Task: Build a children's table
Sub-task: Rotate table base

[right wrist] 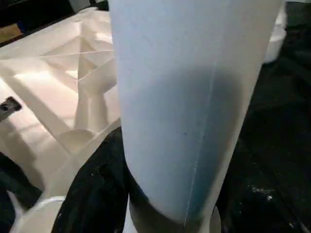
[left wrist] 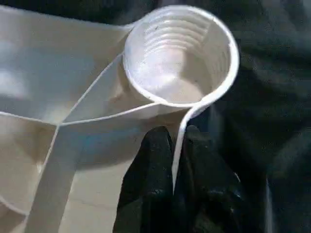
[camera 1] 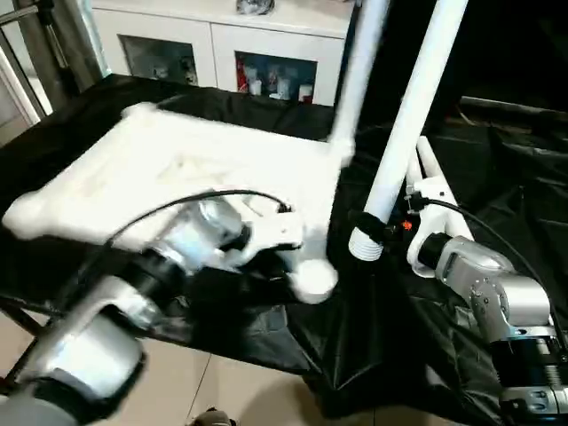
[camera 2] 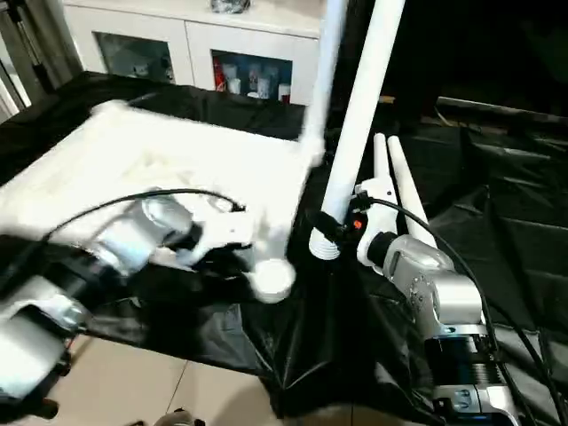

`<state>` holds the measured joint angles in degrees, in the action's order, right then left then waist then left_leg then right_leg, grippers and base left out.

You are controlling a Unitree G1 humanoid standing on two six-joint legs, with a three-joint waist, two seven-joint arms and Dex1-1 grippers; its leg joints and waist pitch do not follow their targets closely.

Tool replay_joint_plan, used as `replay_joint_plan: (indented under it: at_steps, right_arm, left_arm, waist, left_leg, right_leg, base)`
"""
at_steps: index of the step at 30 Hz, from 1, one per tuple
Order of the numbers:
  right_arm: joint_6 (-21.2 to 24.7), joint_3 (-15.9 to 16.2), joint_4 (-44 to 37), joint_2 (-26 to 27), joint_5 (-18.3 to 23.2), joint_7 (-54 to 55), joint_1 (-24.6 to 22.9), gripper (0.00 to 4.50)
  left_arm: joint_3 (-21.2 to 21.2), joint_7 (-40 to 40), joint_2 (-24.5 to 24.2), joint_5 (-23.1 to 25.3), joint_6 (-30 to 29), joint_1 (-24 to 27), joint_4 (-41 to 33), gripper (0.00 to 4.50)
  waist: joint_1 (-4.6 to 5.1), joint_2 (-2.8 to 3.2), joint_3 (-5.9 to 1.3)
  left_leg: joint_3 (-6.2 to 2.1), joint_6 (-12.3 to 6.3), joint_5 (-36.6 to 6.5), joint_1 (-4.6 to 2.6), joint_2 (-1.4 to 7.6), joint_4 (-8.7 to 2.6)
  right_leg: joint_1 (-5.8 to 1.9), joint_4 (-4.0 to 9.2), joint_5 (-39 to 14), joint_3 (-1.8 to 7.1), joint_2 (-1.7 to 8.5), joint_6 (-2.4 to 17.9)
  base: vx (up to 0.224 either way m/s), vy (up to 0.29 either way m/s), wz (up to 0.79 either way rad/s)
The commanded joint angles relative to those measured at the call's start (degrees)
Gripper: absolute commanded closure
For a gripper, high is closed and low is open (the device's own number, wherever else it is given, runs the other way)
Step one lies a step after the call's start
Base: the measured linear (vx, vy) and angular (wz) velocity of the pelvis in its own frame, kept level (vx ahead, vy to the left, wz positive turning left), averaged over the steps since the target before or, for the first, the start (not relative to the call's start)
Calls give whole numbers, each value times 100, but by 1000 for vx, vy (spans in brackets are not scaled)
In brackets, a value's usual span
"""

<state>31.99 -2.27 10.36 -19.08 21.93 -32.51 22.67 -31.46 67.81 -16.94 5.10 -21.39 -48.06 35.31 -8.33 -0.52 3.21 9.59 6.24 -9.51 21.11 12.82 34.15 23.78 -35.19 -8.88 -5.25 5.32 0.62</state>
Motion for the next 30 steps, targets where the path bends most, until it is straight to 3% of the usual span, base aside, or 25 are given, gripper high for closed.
replay_joint_plan:
  at_steps: [1, 3, 6, 9, 13, 18, 24, 26, 30]
  right_arm:
    - [-62, -95, 18, -22, -51, 55, 18, 259]
    - [-66, -97, 35, -18, -57, 64, 24, 259]
    - [-55, -112, 49, -21, -64, 85, 26, 259]
    - [-34, -116, 41, -22, -64, 102, 21, 259]
    - [-36, -101, 57, -14, -91, 130, 21, 259]
    - [-50, -119, 76, 20, -111, 194, 21, 259]
    - [-78, -106, 100, 88, -129, 252, 15, 259]
    - [-69, -99, 77, 105, -126, 272, 8, 259]
    - [-73, -99, 69, 115, -112, 284, 7, 259]
  left_arm:
    - [435, -717, 148, -95, 25, -93, 246, 436]
    - [551, -1202, 281, -2, 247, -124, 479, 440]
    - [740, -1845, 486, 13, 102, -94, 556, 450]
    - [863, -1988, 613, 0, -144, -40, 501, 450]
    - [876, -2121, 697, 18, 17, 80, 526, 450]
    - [912, -2391, 642, 57, 1773, 328, 624, 450]
    - [707, -2281, 414, 323, 2999, 463, 621, 450]
    - [673, -2112, 390, 291, 3116, 483, 635, 450]
    - [616, -1277, 408, 8, 3967, 564, 714, 450]
  waist:
    - [-40, -9, -447]
    - [-36, -32, -457]
    - [-15, -48, -452]
    - [-19, -44, -468]
    - [-52, -27, -474]
    - [-101, -50, -479]
    - [-138, -49, -455]
    - [-139, -54, -451]
    - [-170, -16, -451]
  left_leg:
    - [36, -24, -1267, -12, -34, -378]
    - [27, -55, -1189, 22, -54, -377]
    - [21, -56, -1137, 41, -64, -385]
    - [35, -95, -1018, 10, -53, -367]
    - [36, -171, -976, -4, -34, -363]
    - [34, -156, -1070, -13, -24, -380]
    - [29, -51, -1235, -23, -10, -418]
    - [30, -20, -1228, -26, -7, -420]
    - [34, 22, -1289, -56, 13, -427]
  right_leg:
    - [-400, 416, -1427, 224, 285, 1085]
    - [-429, 432, -1513, 210, 274, 924]
    - [-429, 464, -1807, 193, 267, 704]
    - [-394, 448, -1593, 211, 260, 796]
    - [-383, 411, -1175, 215, 252, 1013]
    - [-381, 427, -1272, 220, 272, 890]
    - [-343, 468, -1708, 225, 290, 634]
    - [-336, 467, -1709, 231, 299, 624]
    - [-303, 460, -1668, 244, 304, 688]
  base:
    - [0, 0, 0]
    - [0, 0, 0]
    - [0, 0, 0]
    - [0, 0, 0]
    - [0, 0, 0]
    - [0, 0, 0]
    - [0, 0, 0]
    - [0, 0, 0]
    - [0, 0, 0]
